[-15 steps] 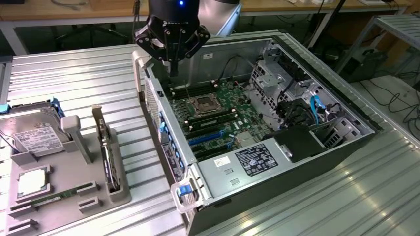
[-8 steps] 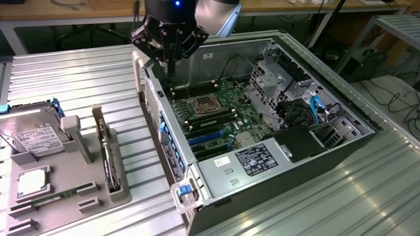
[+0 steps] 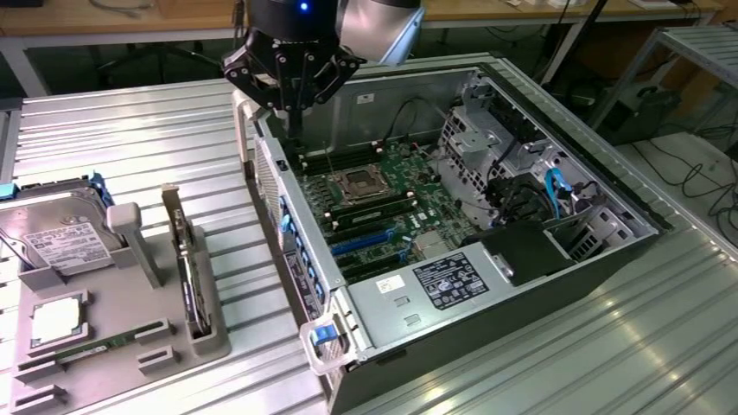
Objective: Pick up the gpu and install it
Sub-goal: 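Reach for the gpu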
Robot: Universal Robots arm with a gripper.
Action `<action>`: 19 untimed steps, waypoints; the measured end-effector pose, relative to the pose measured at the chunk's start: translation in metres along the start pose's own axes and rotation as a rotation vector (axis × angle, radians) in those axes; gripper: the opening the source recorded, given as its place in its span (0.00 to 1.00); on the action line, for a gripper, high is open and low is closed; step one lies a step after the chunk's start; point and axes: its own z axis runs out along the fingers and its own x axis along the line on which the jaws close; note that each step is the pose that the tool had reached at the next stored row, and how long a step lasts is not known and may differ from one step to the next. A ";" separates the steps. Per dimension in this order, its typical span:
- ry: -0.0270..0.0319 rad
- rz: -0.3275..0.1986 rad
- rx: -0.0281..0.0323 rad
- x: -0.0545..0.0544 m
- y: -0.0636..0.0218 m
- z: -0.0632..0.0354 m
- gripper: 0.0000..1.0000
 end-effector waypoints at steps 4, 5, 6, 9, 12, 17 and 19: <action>0.0001 0.000 0.0001 0.003 -0.0005 0.0000 0.11; 0.0001 0.000 0.0000 0.004 -0.0007 0.0000 0.11; 0.0001 0.000 0.0001 0.005 -0.0008 0.0000 0.11; 0.0002 0.000 0.0001 0.009 -0.0015 -0.0001 0.11; 0.0002 0.000 0.0000 0.012 -0.0020 -0.0001 0.11; 0.0005 0.000 0.0001 0.016 -0.0028 -0.0001 0.11; 0.0005 0.000 0.0000 0.018 -0.0031 0.0000 0.11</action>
